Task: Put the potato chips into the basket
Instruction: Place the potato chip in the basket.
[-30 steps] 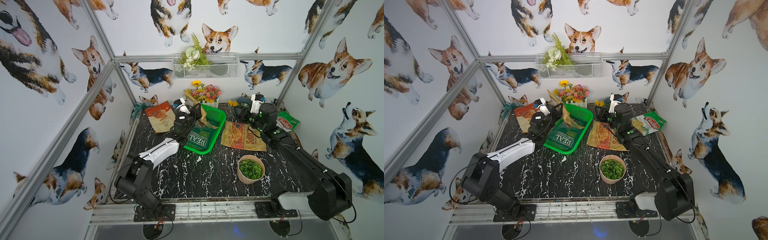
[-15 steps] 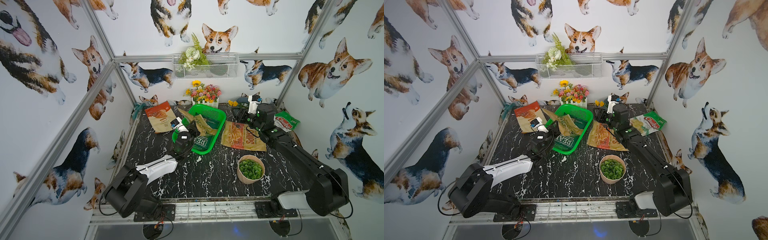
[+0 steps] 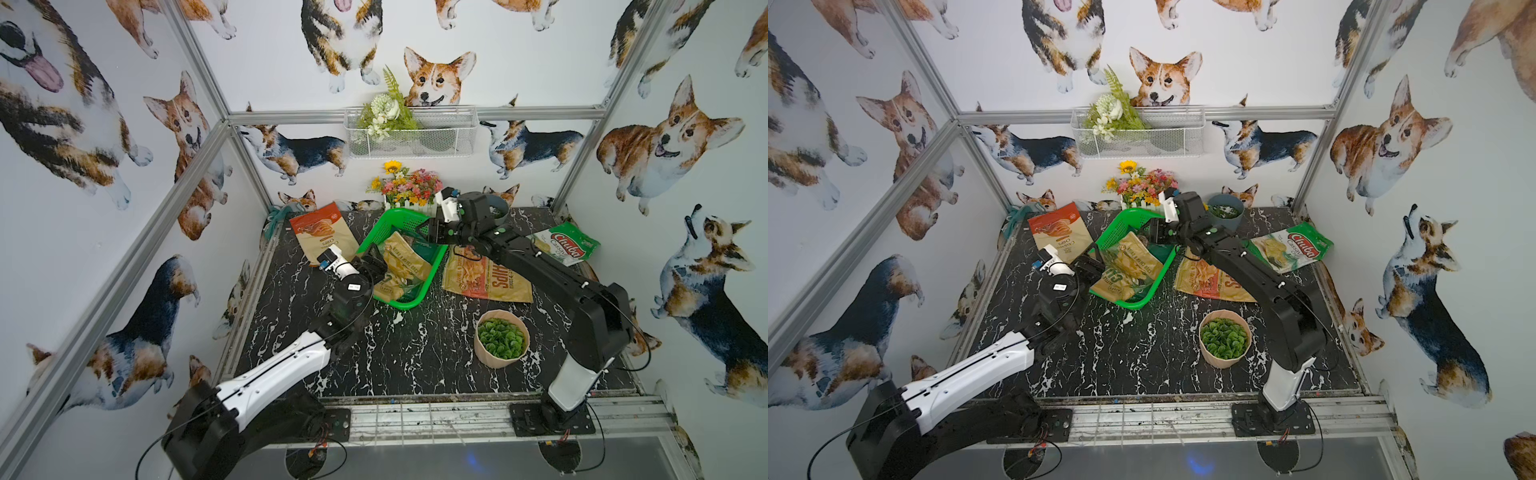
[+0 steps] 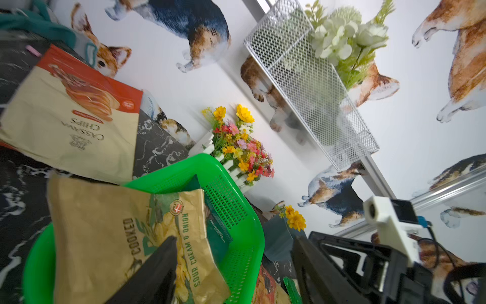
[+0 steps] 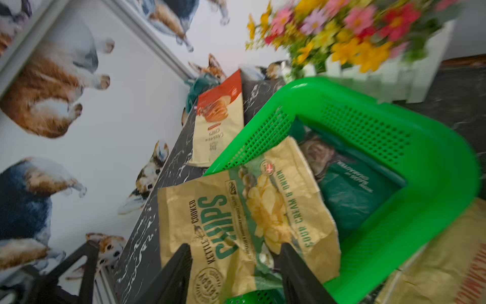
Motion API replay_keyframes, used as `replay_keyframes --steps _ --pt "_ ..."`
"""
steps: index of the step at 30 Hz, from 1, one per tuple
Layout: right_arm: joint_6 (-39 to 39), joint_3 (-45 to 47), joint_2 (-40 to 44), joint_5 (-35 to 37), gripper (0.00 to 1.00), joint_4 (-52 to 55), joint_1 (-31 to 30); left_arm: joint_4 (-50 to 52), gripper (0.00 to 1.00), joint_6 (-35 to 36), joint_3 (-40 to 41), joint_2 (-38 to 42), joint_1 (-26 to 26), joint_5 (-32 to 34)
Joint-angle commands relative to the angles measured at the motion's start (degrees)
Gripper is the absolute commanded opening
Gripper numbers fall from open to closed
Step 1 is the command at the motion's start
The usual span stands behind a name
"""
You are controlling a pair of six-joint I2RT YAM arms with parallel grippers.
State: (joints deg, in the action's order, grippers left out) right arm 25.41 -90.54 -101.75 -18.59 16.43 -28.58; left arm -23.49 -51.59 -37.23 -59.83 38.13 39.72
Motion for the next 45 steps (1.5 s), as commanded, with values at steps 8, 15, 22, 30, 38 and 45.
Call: replay_keyframes --steps 8,15,22,30,38,45 --pt "-11.99 -16.15 -17.71 -1.54 0.61 22.72 -11.36 13.82 0.68 20.28 6.18 29.88 -0.6 18.64" --pt "-12.51 -24.43 -27.89 2.33 0.62 24.02 -14.29 27.02 0.62 17.92 8.05 43.22 -0.77 17.02" --pt "-15.98 -34.56 -36.71 15.96 0.62 33.02 -13.39 35.29 0.62 19.61 0.31 33.93 -0.77 13.57" --pt "-15.57 -38.12 -37.69 21.28 0.62 35.04 -7.08 37.74 0.62 20.06 -7.95 17.37 -4.13 3.41" --pt "-13.75 -41.77 -33.81 16.3 0.66 31.85 -6.57 41.01 0.63 15.53 -10.69 6.3 -17.91 -22.12" --pt "-11.93 -40.96 -35.11 10.88 0.66 30.63 -6.23 42.69 0.62 17.68 -19.7 -9.18 -17.91 -32.21"
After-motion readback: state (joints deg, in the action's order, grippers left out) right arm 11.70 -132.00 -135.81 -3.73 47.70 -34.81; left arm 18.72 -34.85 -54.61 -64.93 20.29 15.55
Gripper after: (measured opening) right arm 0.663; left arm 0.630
